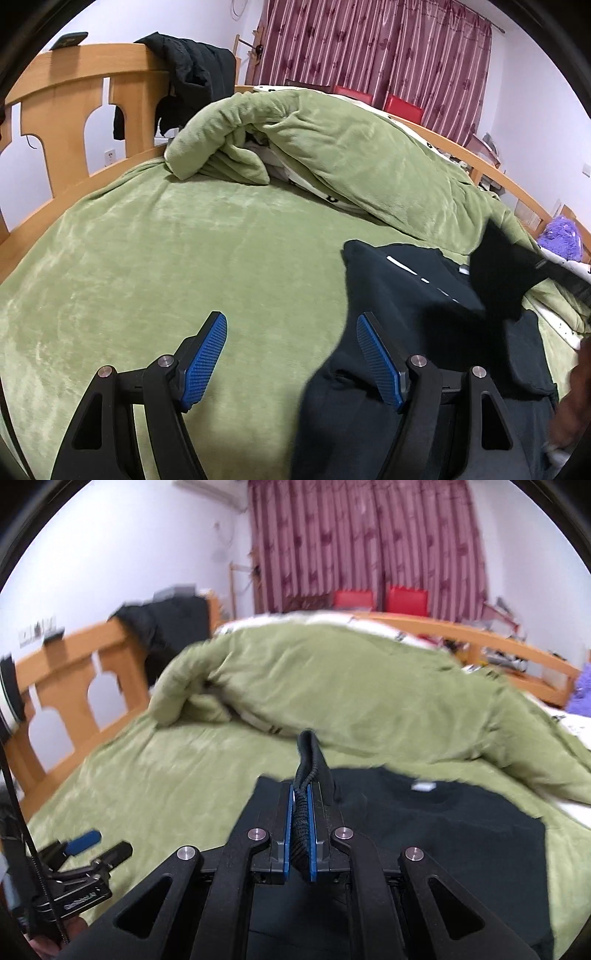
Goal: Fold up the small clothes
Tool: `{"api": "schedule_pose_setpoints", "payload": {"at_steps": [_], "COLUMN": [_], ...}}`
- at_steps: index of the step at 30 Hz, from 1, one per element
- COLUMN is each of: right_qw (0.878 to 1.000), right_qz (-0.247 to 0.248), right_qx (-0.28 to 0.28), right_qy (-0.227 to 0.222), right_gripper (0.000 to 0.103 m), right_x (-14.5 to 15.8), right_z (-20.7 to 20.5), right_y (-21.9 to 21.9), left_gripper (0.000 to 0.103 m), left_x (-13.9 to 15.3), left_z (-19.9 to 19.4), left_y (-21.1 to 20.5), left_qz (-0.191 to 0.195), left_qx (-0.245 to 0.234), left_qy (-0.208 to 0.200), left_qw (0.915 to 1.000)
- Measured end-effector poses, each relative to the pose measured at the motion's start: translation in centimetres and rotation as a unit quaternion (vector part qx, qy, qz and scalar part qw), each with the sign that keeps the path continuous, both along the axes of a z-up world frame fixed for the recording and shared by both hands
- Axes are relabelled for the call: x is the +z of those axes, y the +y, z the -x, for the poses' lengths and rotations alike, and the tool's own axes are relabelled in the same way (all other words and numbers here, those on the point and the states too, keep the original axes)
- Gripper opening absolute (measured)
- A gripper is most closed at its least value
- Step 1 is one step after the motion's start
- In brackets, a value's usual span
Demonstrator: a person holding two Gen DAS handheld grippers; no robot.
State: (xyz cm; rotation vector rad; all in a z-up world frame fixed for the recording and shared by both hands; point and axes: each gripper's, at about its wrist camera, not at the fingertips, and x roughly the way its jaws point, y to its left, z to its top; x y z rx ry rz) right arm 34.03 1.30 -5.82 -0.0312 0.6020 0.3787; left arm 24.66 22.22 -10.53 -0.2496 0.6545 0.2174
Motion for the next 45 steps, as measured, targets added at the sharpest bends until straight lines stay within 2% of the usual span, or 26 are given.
{"api": "schedule_pose_setpoints", "payload": {"at_steps": [6, 8, 11, 14, 15, 19, 22, 26, 29, 33, 38, 45], "right_qw": [0.997, 0.995, 0.993, 0.996, 0.997, 0.999, 0.998, 0.989, 0.981, 0.972, 0.967, 0.966], "right_qz": [0.021, 0.024, -0.002, -0.020, -0.024, -0.024, 0.000, 0.042, 0.045, 0.045, 0.058, 0.064], "right_qx": [0.019, 0.023, 0.035, 0.026, 0.021, -0.012, -0.058, -0.131, -0.177, -0.214, -0.219, -0.216], "right_qy": [0.070, 0.089, 0.116, 0.084, 0.070, 0.048, 0.040, 0.047, 0.064, 0.089, 0.120, 0.124], "right_gripper": [0.007, 0.008, 0.011, 0.033, 0.042, 0.043, 0.043, 0.043, 0.043, 0.043, 0.043, 0.057], "right_x": [-6.6, -8.1, -8.9, -7.4, -6.7, -4.5, -4.1, -5.1, -6.7, -9.4, -12.5, -14.0], "right_z": [-0.8, -1.1, -1.3, -0.6, -0.2, 0.6, 1.1, 1.5, 1.8, 1.6, 1.6, 1.7], "right_y": [3.4, 3.5, 3.0, 1.1, 0.0, -5.6, -10.3, -17.4, -22.7, -27.1, -30.0, -32.0], "left_gripper": [0.071, 0.071, 0.071, 0.071, 0.071, 0.071, 0.071, 0.071, 0.071, 0.071, 0.071, 0.071], "left_x": [-0.6, -0.7, -0.8, -0.7, -0.7, -0.8, -1.0, -1.6, -2.0, -2.7, -2.9, -4.3], "left_z": [0.2, 0.3, 0.1, -0.1, -0.1, -0.5, -1.0, -1.7, -2.1, -2.9, -3.3, -4.5], "left_y": [1.5, 1.8, 2.0, 1.5, 1.2, -0.3, -1.7, -4.0, -5.4, -7.1, -9.2, -11.9], "left_qz": [-0.008, -0.005, -0.003, -0.001, -0.003, -0.009, -0.008, -0.023, -0.032, -0.040, -0.070, -0.121], "left_qx": [0.012, 0.015, 0.017, 0.012, 0.010, -0.005, -0.020, -0.041, -0.052, -0.061, -0.069, -0.082], "left_qy": [0.006, 0.008, 0.010, 0.010, 0.010, 0.014, 0.020, 0.029, 0.037, 0.058, 0.063, 0.074], "left_qw": [0.9999, 0.9998, 0.9998, 0.9999, 0.9999, 0.9999, 0.9996, 0.9985, 0.9974, 0.9957, 0.9932, 0.9865]}}
